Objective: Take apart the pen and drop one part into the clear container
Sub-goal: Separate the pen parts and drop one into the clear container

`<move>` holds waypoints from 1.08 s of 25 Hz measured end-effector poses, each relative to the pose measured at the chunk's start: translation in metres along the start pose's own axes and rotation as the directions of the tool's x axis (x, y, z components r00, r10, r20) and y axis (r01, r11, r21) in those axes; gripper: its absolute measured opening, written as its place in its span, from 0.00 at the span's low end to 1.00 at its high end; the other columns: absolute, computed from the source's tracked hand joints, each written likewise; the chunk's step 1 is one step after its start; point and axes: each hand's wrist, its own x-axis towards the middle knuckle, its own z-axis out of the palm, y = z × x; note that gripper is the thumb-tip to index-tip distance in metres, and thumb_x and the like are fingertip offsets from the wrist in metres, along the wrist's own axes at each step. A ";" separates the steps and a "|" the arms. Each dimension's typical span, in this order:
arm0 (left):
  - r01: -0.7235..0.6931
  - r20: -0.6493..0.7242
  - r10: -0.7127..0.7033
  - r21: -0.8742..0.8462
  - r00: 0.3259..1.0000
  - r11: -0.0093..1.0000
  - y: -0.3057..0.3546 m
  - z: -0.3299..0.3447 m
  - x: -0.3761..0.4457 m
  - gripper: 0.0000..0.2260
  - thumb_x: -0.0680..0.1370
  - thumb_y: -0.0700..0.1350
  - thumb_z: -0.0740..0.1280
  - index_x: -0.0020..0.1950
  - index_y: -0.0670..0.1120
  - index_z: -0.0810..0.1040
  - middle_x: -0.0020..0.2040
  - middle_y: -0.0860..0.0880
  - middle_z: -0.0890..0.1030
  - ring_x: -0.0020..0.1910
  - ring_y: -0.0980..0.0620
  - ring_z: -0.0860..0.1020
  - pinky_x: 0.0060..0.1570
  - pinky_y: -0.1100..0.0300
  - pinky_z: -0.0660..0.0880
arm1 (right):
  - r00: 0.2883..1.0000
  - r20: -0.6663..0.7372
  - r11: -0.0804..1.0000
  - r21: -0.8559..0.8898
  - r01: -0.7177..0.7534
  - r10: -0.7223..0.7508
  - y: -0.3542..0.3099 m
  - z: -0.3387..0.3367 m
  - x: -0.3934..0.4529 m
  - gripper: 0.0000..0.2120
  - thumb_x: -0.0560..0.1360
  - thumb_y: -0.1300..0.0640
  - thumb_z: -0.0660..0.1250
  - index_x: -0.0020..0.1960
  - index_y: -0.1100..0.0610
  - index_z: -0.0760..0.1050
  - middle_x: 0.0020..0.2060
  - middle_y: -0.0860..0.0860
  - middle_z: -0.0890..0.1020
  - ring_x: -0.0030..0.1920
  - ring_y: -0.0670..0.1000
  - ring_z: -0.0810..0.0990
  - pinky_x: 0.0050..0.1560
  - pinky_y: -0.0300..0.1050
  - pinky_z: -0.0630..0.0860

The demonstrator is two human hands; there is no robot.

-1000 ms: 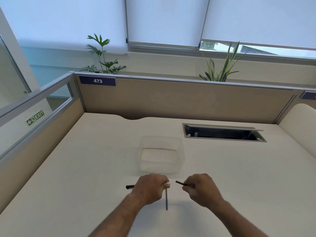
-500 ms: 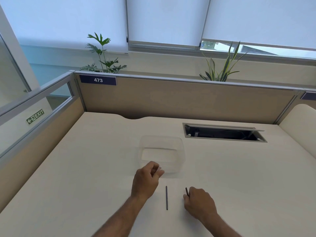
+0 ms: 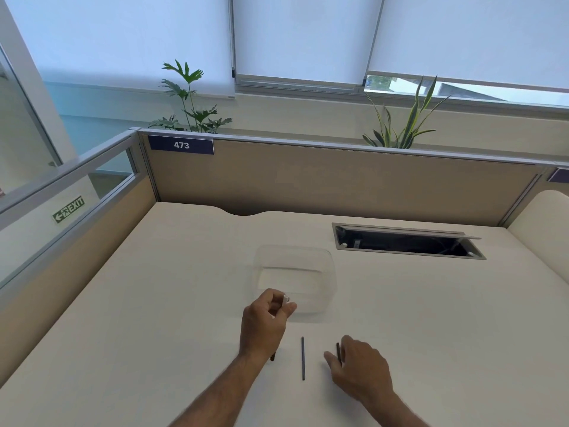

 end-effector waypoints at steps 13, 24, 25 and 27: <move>0.305 -0.055 -0.372 -0.469 0.927 0.829 -0.010 0.002 0.001 0.10 0.71 0.39 0.77 0.48 0.45 0.78 0.37 0.44 0.85 0.36 0.47 0.85 0.32 0.54 0.82 | 0.914 0.401 -0.070 0.915 -0.397 0.057 -0.035 -0.019 0.002 0.05 0.68 0.67 0.75 0.43 0.64 0.83 0.33 0.57 0.82 0.31 0.52 0.81 0.34 0.43 0.83; 0.136 0.272 -0.237 0.341 0.933 0.930 -0.050 -0.005 -0.020 0.17 0.66 0.58 0.76 0.51 0.55 0.78 0.45 0.56 0.83 0.45 0.56 0.80 0.47 0.59 0.77 | 0.962 0.110 -0.141 0.987 -0.077 0.248 -0.044 -0.029 0.029 0.04 0.74 0.68 0.72 0.47 0.62 0.81 0.39 0.56 0.85 0.38 0.52 0.85 0.39 0.43 0.84; 0.046 0.248 -0.174 0.450 0.953 0.892 -0.054 -0.009 -0.020 0.18 0.68 0.59 0.74 0.54 0.56 0.77 0.49 0.57 0.82 0.50 0.54 0.78 0.51 0.57 0.75 | 0.968 0.047 -0.062 0.998 -0.033 0.245 -0.045 -0.029 0.029 0.04 0.74 0.68 0.72 0.46 0.60 0.81 0.39 0.55 0.85 0.39 0.52 0.85 0.40 0.43 0.84; -0.116 0.233 -0.051 0.650 0.971 0.751 -0.064 -0.016 -0.021 0.22 0.71 0.63 0.69 0.62 0.55 0.74 0.59 0.55 0.80 0.62 0.51 0.74 0.59 0.55 0.70 | 0.976 -0.082 0.115 0.992 0.060 0.202 -0.048 -0.029 0.030 0.06 0.74 0.66 0.73 0.45 0.55 0.83 0.39 0.53 0.86 0.41 0.53 0.85 0.42 0.44 0.84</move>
